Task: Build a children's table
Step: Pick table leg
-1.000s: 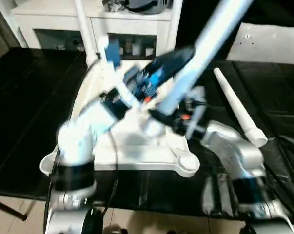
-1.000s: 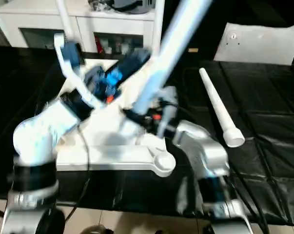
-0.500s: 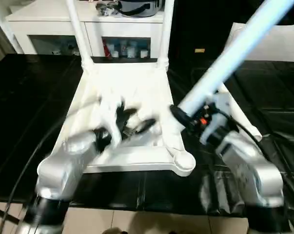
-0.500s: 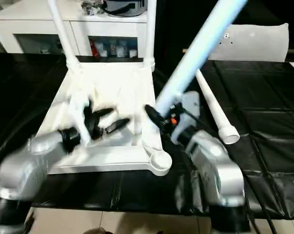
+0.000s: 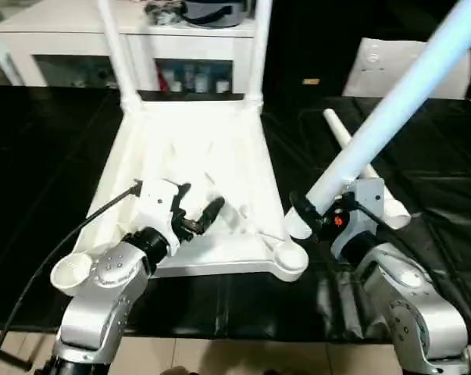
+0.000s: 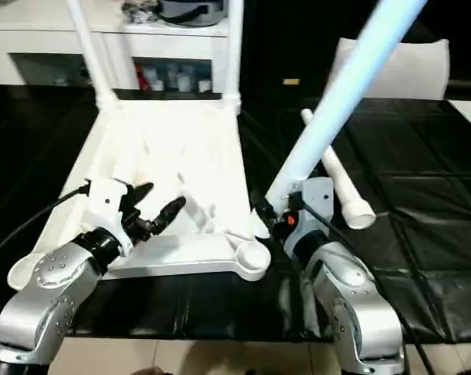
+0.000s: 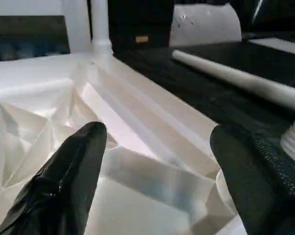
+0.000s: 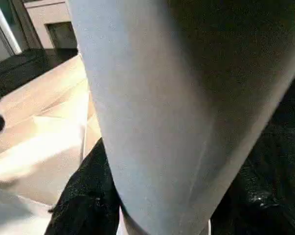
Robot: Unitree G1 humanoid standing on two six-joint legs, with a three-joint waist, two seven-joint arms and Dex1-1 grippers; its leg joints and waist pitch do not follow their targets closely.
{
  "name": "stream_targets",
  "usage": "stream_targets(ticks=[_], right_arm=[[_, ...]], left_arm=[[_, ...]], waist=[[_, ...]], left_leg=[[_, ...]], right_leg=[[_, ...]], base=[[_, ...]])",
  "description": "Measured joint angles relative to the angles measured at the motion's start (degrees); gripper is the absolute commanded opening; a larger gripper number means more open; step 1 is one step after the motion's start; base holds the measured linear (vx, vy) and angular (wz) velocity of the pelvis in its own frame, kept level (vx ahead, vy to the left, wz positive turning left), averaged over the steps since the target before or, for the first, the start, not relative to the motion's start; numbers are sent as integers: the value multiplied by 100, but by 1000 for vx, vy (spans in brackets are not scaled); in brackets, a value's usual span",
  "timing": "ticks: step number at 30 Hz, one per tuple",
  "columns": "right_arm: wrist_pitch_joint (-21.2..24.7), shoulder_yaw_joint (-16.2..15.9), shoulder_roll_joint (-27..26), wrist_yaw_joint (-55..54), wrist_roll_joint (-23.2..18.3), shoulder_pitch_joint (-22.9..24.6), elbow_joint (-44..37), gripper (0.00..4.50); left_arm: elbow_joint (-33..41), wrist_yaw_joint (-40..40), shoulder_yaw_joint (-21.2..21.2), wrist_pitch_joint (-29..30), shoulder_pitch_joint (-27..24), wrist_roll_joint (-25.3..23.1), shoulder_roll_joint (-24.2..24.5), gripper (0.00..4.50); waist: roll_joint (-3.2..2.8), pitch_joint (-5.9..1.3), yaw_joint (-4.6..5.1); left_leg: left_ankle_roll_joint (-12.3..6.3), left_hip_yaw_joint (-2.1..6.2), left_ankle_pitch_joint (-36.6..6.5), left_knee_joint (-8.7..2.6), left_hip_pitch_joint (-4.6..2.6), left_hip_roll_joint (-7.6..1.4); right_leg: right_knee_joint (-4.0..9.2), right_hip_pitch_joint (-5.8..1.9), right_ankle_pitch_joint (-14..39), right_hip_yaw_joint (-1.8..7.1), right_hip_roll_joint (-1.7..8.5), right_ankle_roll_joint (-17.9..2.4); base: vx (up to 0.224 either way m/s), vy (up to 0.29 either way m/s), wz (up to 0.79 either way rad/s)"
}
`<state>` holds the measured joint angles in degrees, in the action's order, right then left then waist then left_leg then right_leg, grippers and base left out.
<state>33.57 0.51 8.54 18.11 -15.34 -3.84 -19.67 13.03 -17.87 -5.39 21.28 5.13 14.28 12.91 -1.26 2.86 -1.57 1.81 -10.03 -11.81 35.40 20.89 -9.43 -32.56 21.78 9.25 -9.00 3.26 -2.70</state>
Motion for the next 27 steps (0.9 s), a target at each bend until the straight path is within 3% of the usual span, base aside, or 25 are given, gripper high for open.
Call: stream_targets(ticks=[3, 4, 5, 6, 7, 8, 9, 10, 12, 14, 17, 20, 21, 23, 27], right_arm=[[31, -92, 3, -6, 11, 26, -1, 191], [54, -119, -4, -8, 9, 35, -22, 191], [75, -133, -7, -10, 9, 59, -45, 191], [78, -139, -5, -14, 9, 75, -49, 191], [80, -165, -5, -14, 7, 73, -50, 191], [80, -179, 8, -13, 5, 58, -53, 191], [80, -166, 52, -15, 7, 66, -54, 191], [81, -130, 113, -15, 15, 117, -45, 191], [80, -88, 156, -12, 17, 138, -39, 191], [75, -96, 179, 17, 19, 136, -28, 191], [65, -193, 206, 134, 19, 114, -20, 191], [39, -297, 289, 245, 16, 71, 34, 191], [5, -322, 311, 284, 15, 48, 82, 191], [-34, -342, 345, 376, 14, -41, 168, 191], [-77, -374, 470, 611, 9, -71, 260, 191]], left_arm=[[10, 92, -5, 12, -65, -59, 4, 382], [33, 125, -9, 24, -84, -73, 15, 382], [57, 136, -16, 32, -107, -93, 26, 382], [110, 139, -16, 35, -120, -124, 46, 382], [194, 148, -16, 58, -148, -164, 60, 382], [212, 165, -2, 86, -169, -171, 52, 382], [211, 178, -9, 115, -192, -173, 20, 382], [235, 125, -163, 220, -197, -167, 12, 382], [372, -4, -281, 308, -189, -160, 77, 382], [438, -129, -235, 452, -189, -60, 268, 382], [477, -397, -198, 636, -187, 105, 445, 409], [497, -869, -224, 712, -119, 187, 812, 419], [492, -1079, -268, 710, -50, 187, 951, 441], [495, -1475, -387, 700, 76, 188, 1203, 441], [331, -2595, -909, 620, 352, 225, 1848, 450]], waist=[[-48, 3, 103], [-53, 5, 126], [-29, -2, 151], [13, -24, 152], [101, -69, 135], [175, -107, 125], [165, -105, 109], [159, -101, 9], [124, -112, -62], [112, -106, -133], [86, -86, -182], [77, -57, -192], [75, -49, -192], [66, -42, -181], [95, -42, -173]], left_leg=[[4, 81, 1, -13, -11, -94], [15, 100, 7, -17, -28, -122], [34, 117, 16, -15, -51, -122], [67, 117, 22, -18, -62, -123], [123, 115, 49, -19, -38, -129], [128, 134, 56, -6, 4, -117], [71, 165, 24, -4, 53, -103], [-79, 186, -28, 126, 93, -57], [-40, 218, 10, 24, 101, 1], [119, 258, 122, -11, 105, -66], [187, 245, 118, -48, 65, -71], [191, 241, 122, -82, 23, -74], [190, 238, 122, -83, 10, -74], [187, 231, 122, -85, -9, -64], [160, 162, 113, -84, -5, -20]], right_leg=[[131, -114, 3, -62, -96, 58], [-25, -106, 110, -13, -123, 184], [-329, -70, 265, 150, -78, 215], [-533, -69, 305, 307, -29, 131], [-533, -95, 541, 468, 26, 208], [-559, -90, 548, 464, -22, 115], [-550, -65, 535, 451, -57, 67], [-549, -31, 536, 450, -65, 56], [-552, 35, 511, 458, -153, 44], [-545, 54, 481, 434, -220, 3], [-498, 37, 461, 406, -204, 12], [-403, -34, 430, 404, -183, 52], [-377, -60, 425, 404, -179, 59], [-323, -107, 419, 409, -165, 69], [-302, -98, 345, 433, -87, 123]], base=[[0, 0, 0], [0, 0, 0], [19, -71, 14], [29, -152, 14], [27, -128, 11], [1, -174, -3], [-26, -173, -8], [-26, -173, -8], [-37, -124, -10], [-41, -87, -7], [0, 0, 0], [-10, 17, 1], [0, 0, 0], [-14, 64, 1], [0, 53, -2]])
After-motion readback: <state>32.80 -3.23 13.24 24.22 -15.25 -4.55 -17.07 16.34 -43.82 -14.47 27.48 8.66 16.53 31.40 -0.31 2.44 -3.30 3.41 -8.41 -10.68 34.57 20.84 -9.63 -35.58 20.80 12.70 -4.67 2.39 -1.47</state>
